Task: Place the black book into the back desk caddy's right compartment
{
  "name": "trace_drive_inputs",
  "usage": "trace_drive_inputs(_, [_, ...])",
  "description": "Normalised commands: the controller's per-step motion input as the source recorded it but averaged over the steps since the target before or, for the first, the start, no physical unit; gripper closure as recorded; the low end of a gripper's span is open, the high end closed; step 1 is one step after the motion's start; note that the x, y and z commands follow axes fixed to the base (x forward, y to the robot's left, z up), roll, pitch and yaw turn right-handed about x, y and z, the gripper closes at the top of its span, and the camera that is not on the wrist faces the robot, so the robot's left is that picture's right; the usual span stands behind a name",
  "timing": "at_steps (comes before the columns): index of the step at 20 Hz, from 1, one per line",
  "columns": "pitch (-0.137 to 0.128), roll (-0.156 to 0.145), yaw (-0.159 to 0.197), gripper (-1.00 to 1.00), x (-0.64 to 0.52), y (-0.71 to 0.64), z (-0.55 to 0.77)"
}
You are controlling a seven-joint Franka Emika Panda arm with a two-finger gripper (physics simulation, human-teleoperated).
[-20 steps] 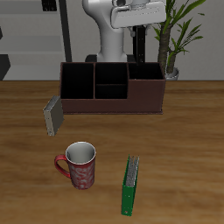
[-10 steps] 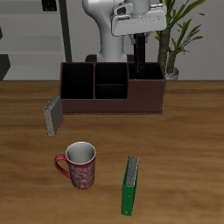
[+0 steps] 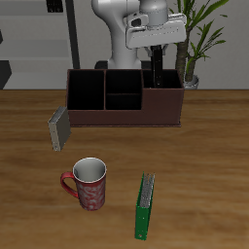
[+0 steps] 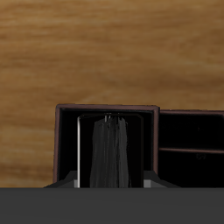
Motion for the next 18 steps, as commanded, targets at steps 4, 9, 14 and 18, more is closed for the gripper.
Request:
trace_drive_inputs(4, [0.029,0.006,0.02,1.0,-0.05,0.02,-0.26])
trace_drive_inputs(9, [0.027,-0.001,0.022,1.0,0.02,0.0,-0.22])
trace_drive_inputs(14, [0.032,0.004,0.014,1.0,-0.01,0.02,-0.18])
trace_drive_inputs(18, [0.071,0.028,0.012,-1.0,-0.01,0.05,-0.17])
